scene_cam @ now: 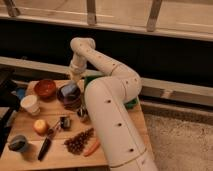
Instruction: Wipe purple bowl with sponge
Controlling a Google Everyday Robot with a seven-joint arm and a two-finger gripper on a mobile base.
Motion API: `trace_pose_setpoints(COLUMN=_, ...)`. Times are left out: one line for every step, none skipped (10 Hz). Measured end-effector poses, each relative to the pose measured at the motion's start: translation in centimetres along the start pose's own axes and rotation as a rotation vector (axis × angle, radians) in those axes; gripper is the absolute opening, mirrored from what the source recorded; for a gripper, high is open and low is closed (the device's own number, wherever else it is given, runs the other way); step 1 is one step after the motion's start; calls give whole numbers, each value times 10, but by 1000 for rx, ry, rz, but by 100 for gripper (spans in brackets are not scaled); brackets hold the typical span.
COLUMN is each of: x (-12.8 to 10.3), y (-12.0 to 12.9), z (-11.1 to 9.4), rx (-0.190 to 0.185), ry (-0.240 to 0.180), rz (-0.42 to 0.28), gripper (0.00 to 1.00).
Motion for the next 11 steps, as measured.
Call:
trace_pose_setpoints(x=7, y=0, z=-3, rx=-1, ry=2, rz=1, gripper=0)
trace_pose_setpoints(x=14, y=-1, z=-5, rx=0, ry=5, rz=5, gripper=0)
trace_pose_setpoints(x=21, y=-2, z=-8, rx=1, ry=10, rz=12, gripper=0)
trace_pose_setpoints(x=29, y=-5, z=-11, rx=-1, ry=14, rz=24, gripper=0)
trace_pose_setpoints(x=36, y=-12, z=-15, rx=-2, ry=14, rz=43, gripper=0)
trace_pose_setpoints(x=41, y=-22, z=-19, rx=1, ry=12, rz=62, gripper=0)
trace_pose_setpoints(x=41, y=-28, z=-23, rx=6, ry=11, rz=73, gripper=0)
trace_pose_setpoints(x=34, y=-31, z=-25, rx=10, ry=0, rz=78, gripper=0)
trace_pose_setpoints(x=30, y=-30, z=-25, rx=9, ry=-2, rz=74, gripper=0)
trace_pose_setpoints(x=23, y=-27, z=-22, rx=6, ry=-7, rz=64, gripper=0)
trace_pose_setpoints(x=10, y=-17, z=-16, rx=-9, ry=-15, rz=41, gripper=0)
